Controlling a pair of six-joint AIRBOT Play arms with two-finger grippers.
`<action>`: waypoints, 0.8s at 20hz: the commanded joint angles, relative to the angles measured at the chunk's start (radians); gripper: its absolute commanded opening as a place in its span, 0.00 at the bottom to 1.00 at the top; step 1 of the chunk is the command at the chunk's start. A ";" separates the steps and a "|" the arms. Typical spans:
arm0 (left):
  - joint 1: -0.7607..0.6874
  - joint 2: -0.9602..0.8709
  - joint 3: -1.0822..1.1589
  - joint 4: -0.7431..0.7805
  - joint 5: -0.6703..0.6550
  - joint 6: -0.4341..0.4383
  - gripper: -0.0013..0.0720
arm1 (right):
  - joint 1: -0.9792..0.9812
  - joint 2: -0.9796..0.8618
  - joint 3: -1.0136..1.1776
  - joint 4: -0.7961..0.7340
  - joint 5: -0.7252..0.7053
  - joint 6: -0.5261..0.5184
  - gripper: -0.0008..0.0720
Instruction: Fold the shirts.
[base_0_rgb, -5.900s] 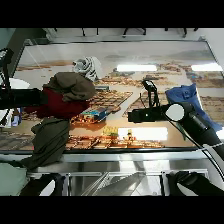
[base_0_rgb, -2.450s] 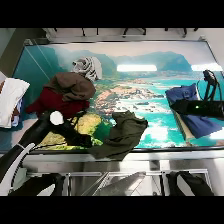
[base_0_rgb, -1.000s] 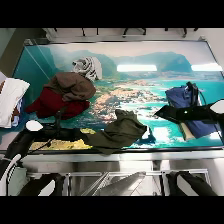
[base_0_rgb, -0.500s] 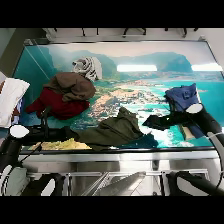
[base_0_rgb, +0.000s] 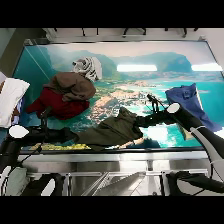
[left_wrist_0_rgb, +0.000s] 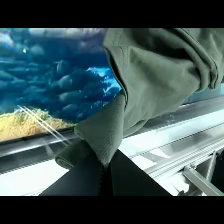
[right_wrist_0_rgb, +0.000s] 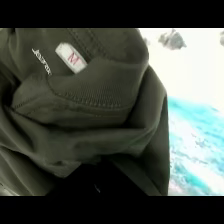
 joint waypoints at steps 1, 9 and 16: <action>0.001 0.001 0.001 0.002 -0.004 -0.001 0.04 | 0.013 -0.003 0.011 0.010 -0.015 0.001 0.05; 0.001 0.001 0.190 0.239 -0.085 -0.029 0.04 | -0.284 0.315 0.042 -0.100 0.265 0.058 0.05; 0.001 0.002 0.443 0.394 -0.218 -0.046 0.04 | -0.516 0.660 0.155 -0.064 0.315 0.167 0.05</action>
